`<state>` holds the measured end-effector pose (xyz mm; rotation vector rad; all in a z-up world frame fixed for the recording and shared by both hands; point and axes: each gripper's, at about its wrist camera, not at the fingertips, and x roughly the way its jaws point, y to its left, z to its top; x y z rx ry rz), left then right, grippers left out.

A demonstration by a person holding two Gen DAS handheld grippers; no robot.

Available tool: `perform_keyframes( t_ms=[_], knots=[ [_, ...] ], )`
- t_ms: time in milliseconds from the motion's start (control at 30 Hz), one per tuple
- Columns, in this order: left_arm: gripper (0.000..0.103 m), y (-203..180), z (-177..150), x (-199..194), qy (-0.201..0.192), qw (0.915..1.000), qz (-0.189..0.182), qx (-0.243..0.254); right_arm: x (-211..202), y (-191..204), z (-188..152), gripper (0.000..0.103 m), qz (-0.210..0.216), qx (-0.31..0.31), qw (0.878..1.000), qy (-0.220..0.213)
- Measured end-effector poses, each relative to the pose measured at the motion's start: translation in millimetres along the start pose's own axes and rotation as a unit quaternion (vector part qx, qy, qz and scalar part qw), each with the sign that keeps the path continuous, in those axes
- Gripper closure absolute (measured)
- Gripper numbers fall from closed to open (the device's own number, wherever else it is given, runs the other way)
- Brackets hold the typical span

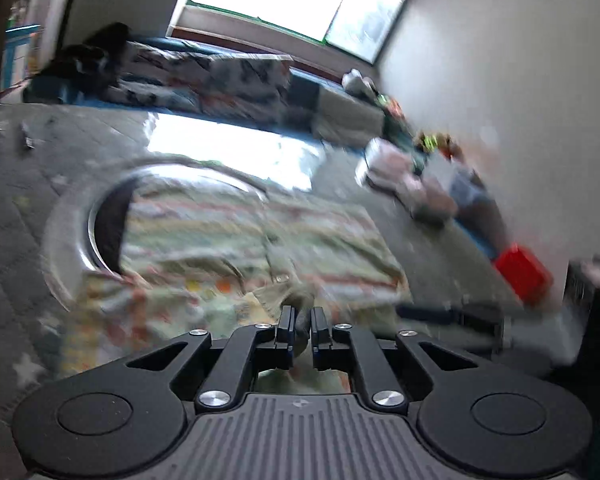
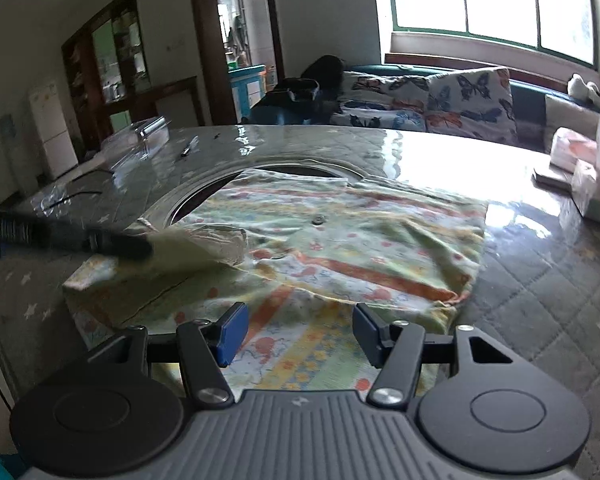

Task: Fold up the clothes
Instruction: 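Grasp the shirt side with the right gripper and fold it toward the middle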

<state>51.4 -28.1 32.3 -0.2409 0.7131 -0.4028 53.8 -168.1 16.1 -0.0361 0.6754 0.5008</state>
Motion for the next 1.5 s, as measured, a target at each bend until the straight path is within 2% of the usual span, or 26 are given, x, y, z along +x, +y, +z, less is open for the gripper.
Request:
perform_keyframes(
  t_ms=[67, 200, 267, 333, 533, 767, 833, 900, 933, 967, 1067, 1333, 1500],
  knots=[
    [0.089, -5, -8, 7, 0.016, 0.9998, 0.001, 0.015, 0, -1, 2, 0.046, 0.007, 0.008, 1.000, 0.002],
    [0.056, -6, -17, 4, 0.021, 0.9991, 0.013, 0.034, 5, 6, 6, 0.051, 0.029, 0.011, 0.999, 0.006],
    [0.054, 0, -18, -1, 0.015, 0.9990, 0.024, 0.033, 10, 12, 8, 0.058, 0.042, 0.009, 0.999, 0.013],
    [0.046, 9, -19, -7, 0.007, 0.9989, 0.037, 0.026, 16, 18, 10, 0.061, 0.054, 0.007, 0.998, 0.021],
    [0.034, 36, -19, -25, -0.017, 0.9970, 0.076, 0.003, 38, 37, 15, 0.068, 0.077, -0.002, 0.996, 0.046],
    [0.024, 64, -21, -44, -0.041, 0.9921, 0.117, -0.021, 49, 40, 19, 0.068, 0.071, 0.010, 0.996, 0.057],
    [0.018, 67, -21, -45, -0.043, 0.9912, 0.123, -0.024, 51, 39, 20, 0.068, 0.073, 0.018, 0.995, 0.060],
    [0.015, 71, -22, -46, -0.045, 0.9902, 0.129, -0.027, 53, 39, 20, 0.073, 0.075, 0.026, 0.995, 0.062],
    [0.013, 73, -22, -46, -0.046, 0.9897, 0.132, -0.029, 54, 39, 21, 0.078, 0.076, 0.029, 0.995, 0.061],
    [0.012, 74, -23, -47, -0.047, 0.9892, 0.135, -0.030, 54, 39, 21, 0.088, 0.078, 0.031, 0.995, 0.060],
    [0.009, 76, -23, -46, -0.050, 0.9880, 0.143, -0.031, 48, 40, 23, 0.094, 0.079, 0.033, 0.995, 0.047],
    [0.006, 76, -23, -42, -0.046, 0.9859, 0.159, -0.022, 8, 32, 31, 0.095, 0.066, 0.032, 0.997, 0.000],
    [0.006, 75, -23, -34, -0.037, 0.9862, 0.161, -0.016, -18, 19, 29, 0.095, 0.046, 0.041, 0.998, -0.013]
  ],
)
